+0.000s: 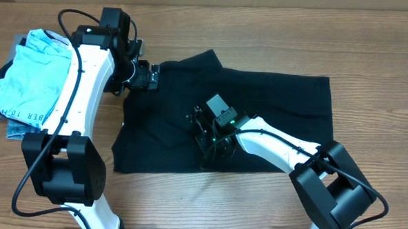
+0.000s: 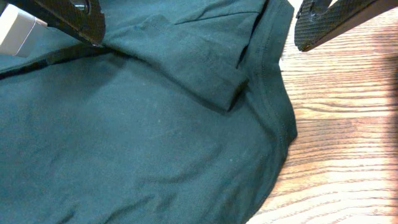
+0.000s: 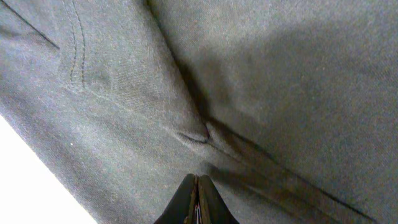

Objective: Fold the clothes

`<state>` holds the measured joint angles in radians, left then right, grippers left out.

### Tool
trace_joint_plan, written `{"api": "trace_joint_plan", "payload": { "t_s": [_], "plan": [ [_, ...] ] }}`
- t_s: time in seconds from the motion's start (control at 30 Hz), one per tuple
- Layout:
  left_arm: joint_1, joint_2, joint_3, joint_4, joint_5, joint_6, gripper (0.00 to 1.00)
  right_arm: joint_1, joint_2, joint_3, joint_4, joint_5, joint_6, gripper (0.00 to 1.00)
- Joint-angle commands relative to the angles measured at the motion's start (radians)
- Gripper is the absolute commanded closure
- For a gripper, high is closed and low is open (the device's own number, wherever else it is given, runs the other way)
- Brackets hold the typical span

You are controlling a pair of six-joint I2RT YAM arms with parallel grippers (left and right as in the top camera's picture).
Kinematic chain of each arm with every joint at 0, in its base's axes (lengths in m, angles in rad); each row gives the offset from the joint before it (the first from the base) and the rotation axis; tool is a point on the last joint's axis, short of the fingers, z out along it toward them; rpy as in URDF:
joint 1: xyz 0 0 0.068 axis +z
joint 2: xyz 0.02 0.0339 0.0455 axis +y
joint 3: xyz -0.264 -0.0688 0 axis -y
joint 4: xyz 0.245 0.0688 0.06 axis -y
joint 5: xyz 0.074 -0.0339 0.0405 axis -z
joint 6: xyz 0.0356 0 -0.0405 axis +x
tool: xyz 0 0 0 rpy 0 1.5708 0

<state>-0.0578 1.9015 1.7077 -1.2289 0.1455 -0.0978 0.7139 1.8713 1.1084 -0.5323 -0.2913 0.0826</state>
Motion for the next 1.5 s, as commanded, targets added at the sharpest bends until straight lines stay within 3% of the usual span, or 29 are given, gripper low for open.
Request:
{"api": "trace_joint_plan", "payload": {
  "t_s": [0.0, 1.47],
  "plan": [
    [0.000, 0.008, -0.004, 0.002, -0.030, -0.007, 0.00, 0.000, -0.008, -0.010, 0.018, -0.007, 0.009, 0.96],
    [0.026, 0.008, -0.004, 0.008, -0.030, -0.014, 0.00, 0.000, 0.049, -0.004, 0.063, 0.002, 0.023, 0.96]
  ]
}}
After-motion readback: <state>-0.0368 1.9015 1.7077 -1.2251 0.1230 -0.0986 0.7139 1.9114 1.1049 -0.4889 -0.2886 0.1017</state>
